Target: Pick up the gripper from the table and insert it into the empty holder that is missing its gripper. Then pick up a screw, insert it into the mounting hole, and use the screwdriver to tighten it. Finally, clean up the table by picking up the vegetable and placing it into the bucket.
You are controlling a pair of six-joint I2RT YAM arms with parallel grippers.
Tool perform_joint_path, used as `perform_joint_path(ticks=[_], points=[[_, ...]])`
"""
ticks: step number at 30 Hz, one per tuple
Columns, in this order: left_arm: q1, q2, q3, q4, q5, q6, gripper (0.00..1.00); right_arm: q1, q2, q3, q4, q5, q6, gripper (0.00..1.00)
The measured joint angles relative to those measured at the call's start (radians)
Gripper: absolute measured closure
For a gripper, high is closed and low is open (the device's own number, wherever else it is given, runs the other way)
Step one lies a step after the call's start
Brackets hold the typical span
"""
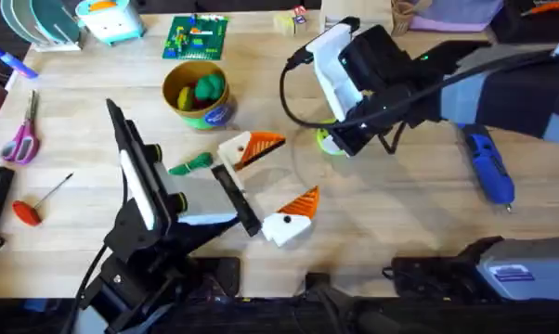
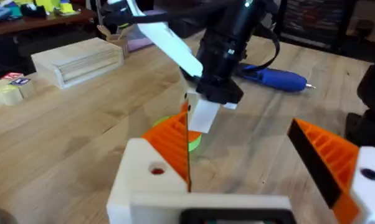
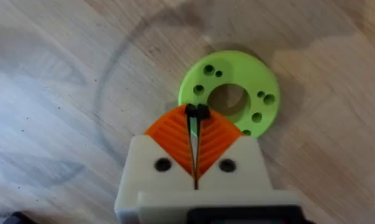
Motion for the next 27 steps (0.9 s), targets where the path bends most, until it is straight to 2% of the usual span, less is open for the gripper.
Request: perform_joint_path(ticks=[4,15,22,27], points=[[0.0,0.0,0.0,0.0,0.0,0.0,0.007,-0.036,0.0,0.055,-0.101,0.004,-0.031,0.994],[0.0,0.0,0.0,0.0,0.0,0.0,0.008,-0.026,-0.011,0.43,-0.436,0.06,-0.105,0.994],[0.0,0.0,0.0,0.0,0.0,0.0,0.008,0.109,-0.004,0.674,-0.604,0.082,-0.094,0.994],[0.0,0.0,0.0,0.0,0.0,0.001,0.008,0.226,0.051,0.841,-0.701,0.082,-0.077,0.994]])
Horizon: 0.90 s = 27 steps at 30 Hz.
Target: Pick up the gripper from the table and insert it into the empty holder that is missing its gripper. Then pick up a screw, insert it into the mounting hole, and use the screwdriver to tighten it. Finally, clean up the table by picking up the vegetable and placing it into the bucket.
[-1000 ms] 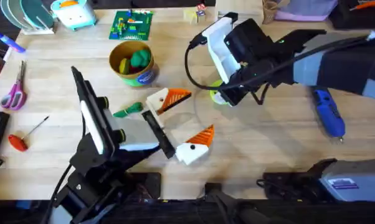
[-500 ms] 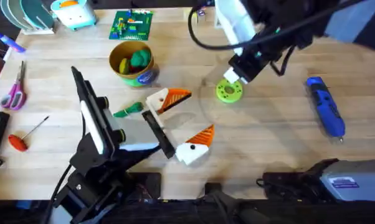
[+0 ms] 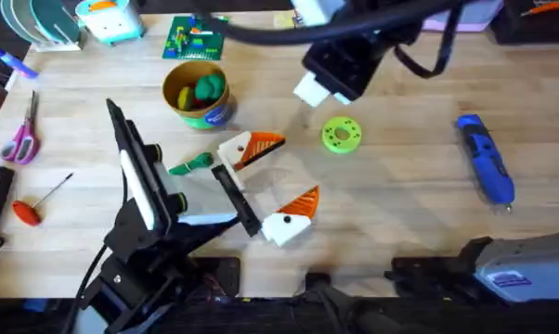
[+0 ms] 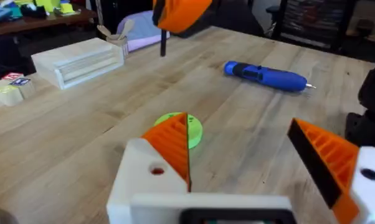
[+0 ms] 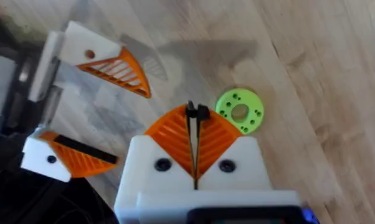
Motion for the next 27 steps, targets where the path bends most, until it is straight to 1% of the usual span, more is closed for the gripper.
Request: perform_joint_path(ticks=[3,5,12,17,27], points=[[0.0,0.0,0.0,0.0,0.0,0.002,0.009,0.066,0.048,0.068,-0.032,0.0,0.004,0.994],[0.0,0.0,0.0,0.0,0.0,0.002,0.008,0.106,0.076,0.092,-0.033,0.0,0.008,0.994],[0.0,0.0,0.0,0.0,0.0,0.002,0.008,0.207,0.113,0.101,-0.008,0.0,0.015,0.994],[0.0,0.0,0.0,0.0,0.0,0.002,0.008,0.238,0.119,0.105,-0.004,0.0,0.023,0.994],[0.0,0.0,0.0,-0.001,0.0,0.001,0.009,0.26,0.162,0.108,0.024,0.0,0.038,0.994]])
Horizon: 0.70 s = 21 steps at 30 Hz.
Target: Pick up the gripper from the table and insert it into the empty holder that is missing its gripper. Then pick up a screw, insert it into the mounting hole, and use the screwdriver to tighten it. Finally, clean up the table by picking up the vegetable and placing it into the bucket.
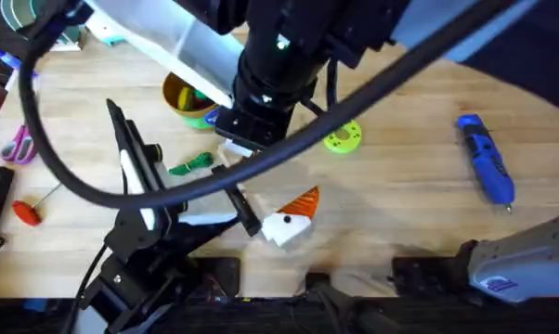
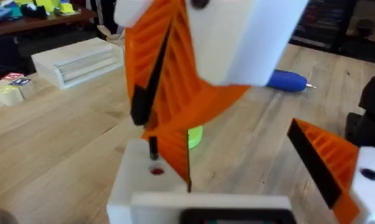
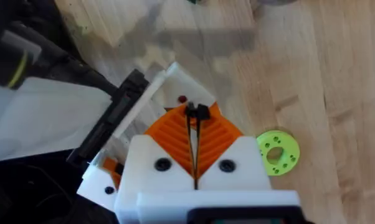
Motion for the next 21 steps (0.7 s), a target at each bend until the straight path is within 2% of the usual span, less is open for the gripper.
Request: perform_joint_path(ticks=[21], points=[[0.0,0.0,0.0,0.001,0.0,0.001,0.008,0.002,0.0,0.001,0.008,0.0,0.003,0.994]])
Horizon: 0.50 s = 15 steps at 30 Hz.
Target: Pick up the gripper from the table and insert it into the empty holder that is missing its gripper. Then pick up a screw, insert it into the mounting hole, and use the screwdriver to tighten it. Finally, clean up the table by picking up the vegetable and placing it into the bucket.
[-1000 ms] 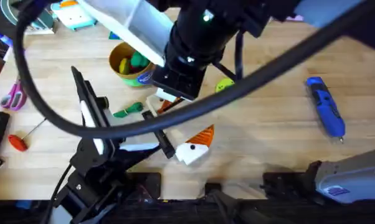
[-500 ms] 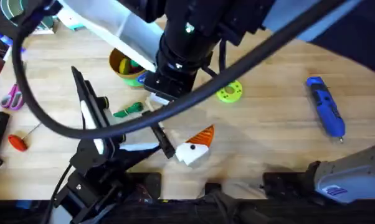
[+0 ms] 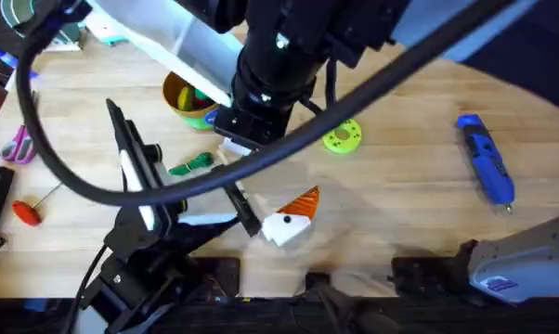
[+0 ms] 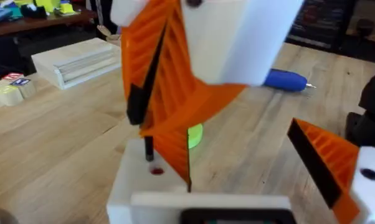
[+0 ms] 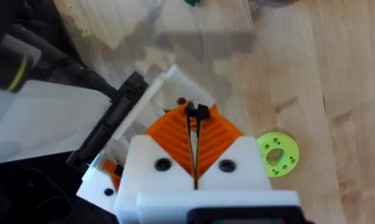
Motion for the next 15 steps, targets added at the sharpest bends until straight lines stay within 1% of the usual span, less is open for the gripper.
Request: perform_joint_path(ticks=[15], points=[[0.0,0.0,0.0,0.0,0.0,0.0,0.008,0.0,0.0,0.022,-0.018,0.0,0.007,0.994]])
